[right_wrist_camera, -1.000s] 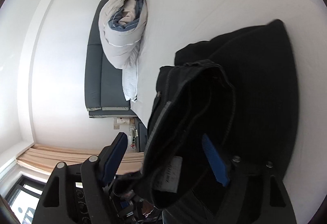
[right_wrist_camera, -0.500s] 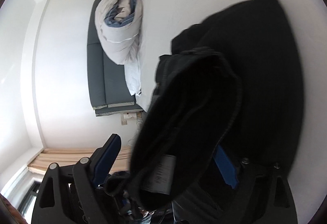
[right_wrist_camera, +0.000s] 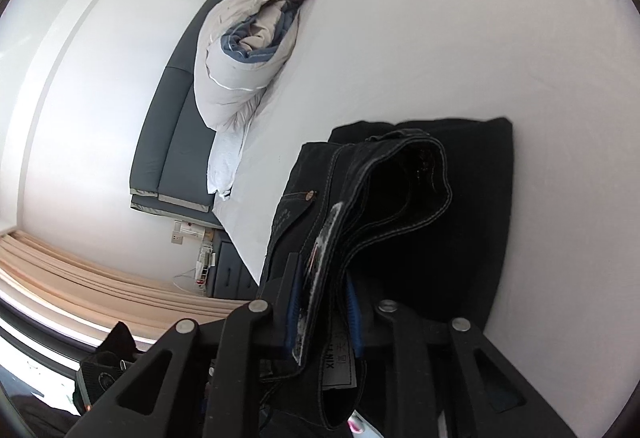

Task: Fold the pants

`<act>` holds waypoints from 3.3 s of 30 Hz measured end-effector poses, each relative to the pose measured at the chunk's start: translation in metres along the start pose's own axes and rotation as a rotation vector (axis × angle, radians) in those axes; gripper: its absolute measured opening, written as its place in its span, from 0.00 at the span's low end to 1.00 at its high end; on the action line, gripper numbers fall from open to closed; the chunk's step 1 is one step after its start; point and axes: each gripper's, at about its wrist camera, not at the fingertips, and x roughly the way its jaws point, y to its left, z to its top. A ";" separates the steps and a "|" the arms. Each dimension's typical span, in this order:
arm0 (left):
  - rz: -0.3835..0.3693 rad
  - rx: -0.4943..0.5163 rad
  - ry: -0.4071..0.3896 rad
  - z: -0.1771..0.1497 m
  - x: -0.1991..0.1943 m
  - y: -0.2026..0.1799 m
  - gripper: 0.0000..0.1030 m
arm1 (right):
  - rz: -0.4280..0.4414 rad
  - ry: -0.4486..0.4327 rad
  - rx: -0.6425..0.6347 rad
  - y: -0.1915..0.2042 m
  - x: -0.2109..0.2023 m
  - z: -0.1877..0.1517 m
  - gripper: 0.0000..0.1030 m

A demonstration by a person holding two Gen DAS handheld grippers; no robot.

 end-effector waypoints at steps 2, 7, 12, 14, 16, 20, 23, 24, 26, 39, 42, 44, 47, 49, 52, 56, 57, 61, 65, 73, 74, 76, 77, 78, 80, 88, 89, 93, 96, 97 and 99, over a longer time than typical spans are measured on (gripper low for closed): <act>-0.013 -0.002 0.000 -0.002 0.003 -0.005 0.08 | -0.005 -0.016 0.009 -0.007 -0.006 -0.005 0.21; -0.066 0.001 0.071 -0.020 0.043 -0.023 0.09 | -0.106 -0.001 0.024 -0.040 0.000 -0.023 0.19; -0.026 0.040 0.088 -0.032 0.053 -0.040 0.14 | -0.072 -0.036 0.076 -0.056 -0.004 -0.039 0.18; -0.035 0.028 0.108 -0.032 0.053 -0.036 0.17 | -0.060 -0.046 0.108 -0.062 -0.004 -0.041 0.20; -0.046 0.038 0.121 -0.029 0.044 -0.031 0.24 | -0.053 -0.048 0.125 -0.064 -0.007 -0.041 0.23; -0.082 -0.040 0.048 -0.026 0.000 -0.008 0.94 | -0.095 -0.072 0.102 -0.056 -0.023 -0.041 0.26; -0.078 -0.131 0.024 -0.030 -0.018 0.021 0.95 | -0.135 -0.098 0.136 -0.053 -0.039 -0.042 0.31; -0.063 -0.157 0.027 -0.032 -0.018 0.032 0.95 | -0.128 -0.114 0.130 -0.049 -0.045 -0.040 0.31; -0.046 -0.250 0.013 -0.034 -0.019 0.061 0.95 | -0.059 -0.135 0.110 -0.038 -0.052 -0.034 0.31; -0.245 -0.680 0.093 -0.078 0.076 0.163 0.91 | 0.062 0.045 0.121 -0.069 0.032 -0.039 0.00; -0.223 -0.654 0.108 -0.089 0.081 0.155 0.91 | 0.026 0.048 0.080 -0.068 0.018 -0.051 0.00; -0.241 -0.666 0.086 -0.079 0.077 0.162 0.90 | 0.001 0.059 0.073 -0.060 0.013 -0.051 0.00; -0.238 -0.673 0.002 -0.054 0.061 0.183 0.90 | 0.003 0.025 0.011 -0.036 0.007 -0.044 0.05; -0.198 -0.666 0.000 -0.041 0.072 0.202 0.88 | 0.021 0.013 -0.012 -0.023 0.010 -0.037 0.05; -0.203 -0.712 0.110 -0.041 0.119 0.218 0.60 | -0.004 0.031 -0.041 -0.014 0.026 -0.028 0.05; -0.176 -0.710 0.218 -0.059 0.166 0.211 0.51 | -0.074 0.082 0.040 -0.040 0.052 -0.029 0.00; -0.165 -0.706 0.219 -0.057 0.164 0.210 0.51 | -0.062 0.064 0.038 -0.040 0.049 -0.030 0.00; -0.111 -0.672 0.188 -0.044 0.134 0.193 0.53 | -0.073 0.016 0.005 -0.020 0.028 -0.035 0.15; -0.072 -0.684 0.102 -0.048 0.091 0.200 0.71 | -0.105 -0.117 -0.024 -0.008 -0.018 -0.041 0.81; -0.169 -0.770 0.212 -0.099 0.082 0.245 0.99 | -0.206 -0.064 0.064 -0.040 0.000 -0.031 0.84; -0.202 -0.785 0.234 -0.102 0.089 0.245 0.99 | -0.217 -0.067 0.049 -0.038 0.004 -0.031 0.84; -0.221 -0.778 0.264 -0.103 0.105 0.231 0.99 | -0.222 -0.056 0.038 -0.033 0.014 -0.027 0.83; -0.233 -0.762 0.290 -0.108 0.109 0.224 0.99 | -0.232 -0.044 0.038 -0.033 0.016 -0.026 0.80; -0.231 -0.745 0.314 -0.106 0.113 0.220 0.99 | -0.238 -0.024 0.027 -0.031 0.020 -0.025 0.73; -0.227 -0.722 0.347 -0.103 0.121 0.215 1.00 | -0.284 0.021 -0.016 -0.023 0.038 -0.020 0.63; -0.104 -0.659 0.434 -0.074 0.136 0.198 0.48 | -0.350 0.019 -0.068 -0.019 0.042 -0.023 0.34; -0.071 -0.641 0.445 -0.070 0.135 0.194 0.45 | -0.361 0.018 -0.082 -0.016 0.042 -0.024 0.33; -0.010 -0.604 0.460 -0.063 0.133 0.186 0.31 | -0.386 0.013 -0.117 -0.009 0.042 -0.025 0.29; -0.007 -0.607 0.458 -0.065 0.129 0.188 0.27 | -0.389 0.001 -0.129 -0.005 0.040 -0.026 0.26; -0.005 -0.606 0.457 -0.068 0.125 0.192 0.24 | -0.391 -0.003 -0.135 -0.003 0.040 -0.026 0.26; 0.002 -0.602 0.455 -0.067 0.122 0.192 0.22 | -0.399 -0.011 -0.152 0.001 0.038 -0.027 0.24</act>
